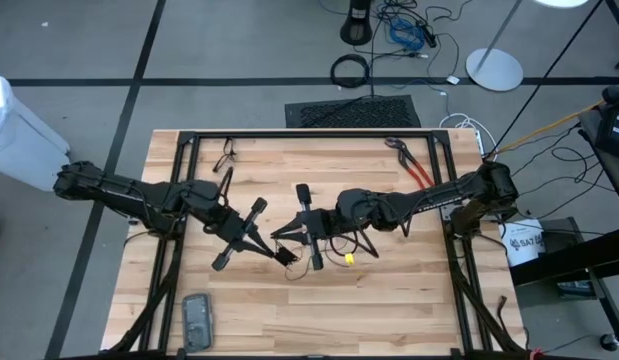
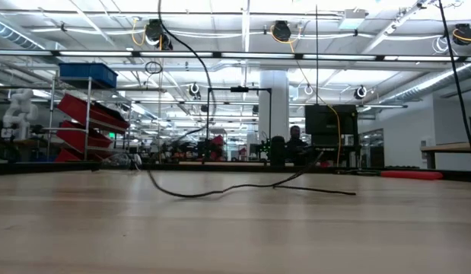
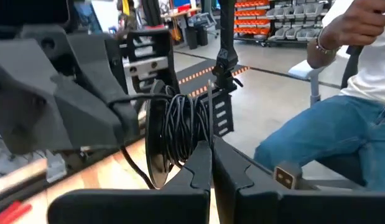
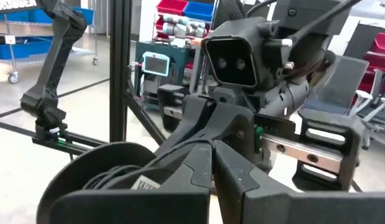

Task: Coil cords
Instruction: Coil the black wire onto the spool

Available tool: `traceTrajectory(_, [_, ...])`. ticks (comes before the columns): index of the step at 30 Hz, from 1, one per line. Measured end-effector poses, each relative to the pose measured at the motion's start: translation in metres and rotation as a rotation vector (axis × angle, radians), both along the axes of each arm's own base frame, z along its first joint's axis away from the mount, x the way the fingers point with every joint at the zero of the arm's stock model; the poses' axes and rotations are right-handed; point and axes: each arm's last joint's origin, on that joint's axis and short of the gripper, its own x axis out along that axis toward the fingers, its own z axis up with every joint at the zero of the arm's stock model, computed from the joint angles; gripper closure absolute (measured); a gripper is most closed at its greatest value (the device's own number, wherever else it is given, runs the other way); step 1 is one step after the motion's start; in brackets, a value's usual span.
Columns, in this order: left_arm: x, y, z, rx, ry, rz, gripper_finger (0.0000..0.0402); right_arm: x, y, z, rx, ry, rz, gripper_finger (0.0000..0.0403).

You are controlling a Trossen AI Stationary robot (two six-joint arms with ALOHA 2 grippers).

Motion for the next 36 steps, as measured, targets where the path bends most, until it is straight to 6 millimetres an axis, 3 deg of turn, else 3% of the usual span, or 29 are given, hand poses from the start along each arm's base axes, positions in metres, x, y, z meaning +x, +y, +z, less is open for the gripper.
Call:
traceTrajectory(27, [0.001,-0.004,0.019,0.010,-0.247,-0.087,0.0400,0.000,0.001,-0.003,0.115,0.060,0.006,0.0374])
traceTrajectory(36, [0.000,-0.004,0.022,0.005,-0.277,-0.088,0.0400,0.018,0.014,-0.027,0.133,0.041,0.035,0.0373])
